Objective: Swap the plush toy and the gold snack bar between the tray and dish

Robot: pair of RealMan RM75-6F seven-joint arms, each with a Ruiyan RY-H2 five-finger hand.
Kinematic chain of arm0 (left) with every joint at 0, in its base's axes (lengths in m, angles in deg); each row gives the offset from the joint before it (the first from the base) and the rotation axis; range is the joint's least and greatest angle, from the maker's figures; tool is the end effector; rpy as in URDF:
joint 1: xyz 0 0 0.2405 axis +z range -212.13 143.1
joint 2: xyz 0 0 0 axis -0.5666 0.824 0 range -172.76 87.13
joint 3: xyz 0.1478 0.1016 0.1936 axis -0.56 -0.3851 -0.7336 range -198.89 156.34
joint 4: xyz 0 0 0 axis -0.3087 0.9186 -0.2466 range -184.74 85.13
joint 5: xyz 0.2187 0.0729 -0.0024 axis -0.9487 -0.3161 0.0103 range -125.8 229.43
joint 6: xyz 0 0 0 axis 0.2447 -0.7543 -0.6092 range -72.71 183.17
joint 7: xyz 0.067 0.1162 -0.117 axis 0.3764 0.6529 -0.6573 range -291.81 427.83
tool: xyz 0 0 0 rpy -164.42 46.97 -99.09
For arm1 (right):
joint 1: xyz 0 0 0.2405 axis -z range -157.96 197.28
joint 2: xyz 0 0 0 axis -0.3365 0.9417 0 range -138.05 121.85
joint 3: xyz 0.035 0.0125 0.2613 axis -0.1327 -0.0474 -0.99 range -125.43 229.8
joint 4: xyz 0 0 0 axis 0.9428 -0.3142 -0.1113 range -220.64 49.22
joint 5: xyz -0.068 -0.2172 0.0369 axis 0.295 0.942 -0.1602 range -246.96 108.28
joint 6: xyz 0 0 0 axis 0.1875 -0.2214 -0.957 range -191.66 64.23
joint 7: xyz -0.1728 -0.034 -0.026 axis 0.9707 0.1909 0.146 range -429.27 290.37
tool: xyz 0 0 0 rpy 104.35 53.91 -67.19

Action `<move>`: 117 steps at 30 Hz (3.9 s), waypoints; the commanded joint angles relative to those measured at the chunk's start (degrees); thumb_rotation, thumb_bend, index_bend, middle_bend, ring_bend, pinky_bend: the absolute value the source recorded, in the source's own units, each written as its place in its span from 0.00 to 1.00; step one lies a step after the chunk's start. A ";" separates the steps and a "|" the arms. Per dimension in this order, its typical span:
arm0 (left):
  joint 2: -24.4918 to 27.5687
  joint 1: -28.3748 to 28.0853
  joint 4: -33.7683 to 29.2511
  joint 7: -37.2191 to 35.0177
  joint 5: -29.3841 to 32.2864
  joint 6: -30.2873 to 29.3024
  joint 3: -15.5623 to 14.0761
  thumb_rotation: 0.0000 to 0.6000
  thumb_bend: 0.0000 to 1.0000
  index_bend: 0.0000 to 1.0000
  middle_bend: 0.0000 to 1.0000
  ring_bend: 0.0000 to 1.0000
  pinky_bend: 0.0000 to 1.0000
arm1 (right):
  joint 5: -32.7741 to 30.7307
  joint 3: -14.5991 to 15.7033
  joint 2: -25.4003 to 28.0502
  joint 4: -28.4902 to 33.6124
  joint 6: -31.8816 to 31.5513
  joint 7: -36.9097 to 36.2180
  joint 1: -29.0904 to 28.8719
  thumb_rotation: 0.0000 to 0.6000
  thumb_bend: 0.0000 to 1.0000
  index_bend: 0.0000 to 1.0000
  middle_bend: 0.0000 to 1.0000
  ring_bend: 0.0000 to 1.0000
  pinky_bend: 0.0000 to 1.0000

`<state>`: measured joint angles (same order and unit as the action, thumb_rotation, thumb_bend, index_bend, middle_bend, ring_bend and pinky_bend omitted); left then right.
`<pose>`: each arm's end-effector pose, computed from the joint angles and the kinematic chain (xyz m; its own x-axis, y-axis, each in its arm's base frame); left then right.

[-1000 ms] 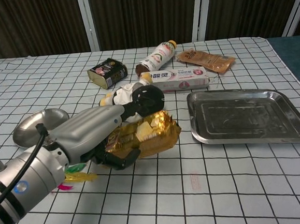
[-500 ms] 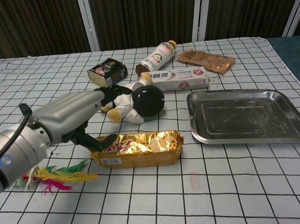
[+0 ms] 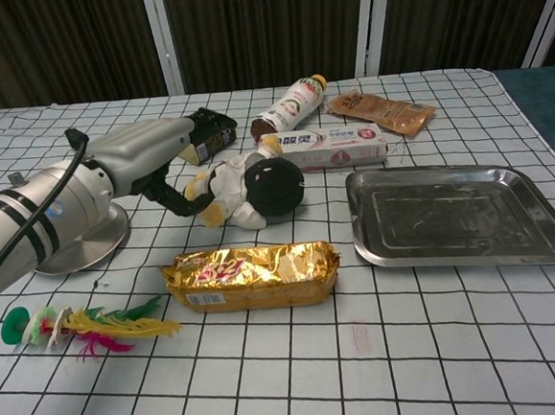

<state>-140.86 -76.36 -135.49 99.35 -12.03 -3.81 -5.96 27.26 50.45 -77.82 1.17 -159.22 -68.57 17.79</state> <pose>-0.0902 0.3702 -0.0753 0.4293 0.1713 0.8868 0.8513 -0.4046 -0.3340 -0.3056 -0.1926 0.1330 0.3936 0.1400 0.9086 -0.9004 -0.1407 0.4117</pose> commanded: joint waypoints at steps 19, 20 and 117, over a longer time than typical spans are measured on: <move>-9.62 -10.16 20.54 -4.75 4.97 10.28 1.36 1.00 0.42 0.00 0.00 0.00 0.07 | 0.23 1.09 0.86 0.56 2.82 -0.35 -0.73 1.00 0.09 0.00 0.00 0.00 0.00; -10.05 -10.43 21.65 -4.87 4.99 10.49 1.27 1.00 0.42 0.00 0.00 0.00 0.07 | 0.27 1.13 0.90 0.57 2.82 -0.44 -0.72 1.00 0.09 0.00 0.00 0.00 0.00; 23.07 23.58 2.90 -28.73 -21.83 -23.55 -15.52 1.00 0.47 0.14 0.14 0.07 0.10 | -0.41 0.82 0.66 0.75 8.00 0.62 -3.70 1.00 0.09 0.00 0.00 0.00 0.00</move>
<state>-121.01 -56.02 -130.28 72.60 -30.57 -24.35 -18.35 26.56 51.29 -77.23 1.82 -151.71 -67.73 14.56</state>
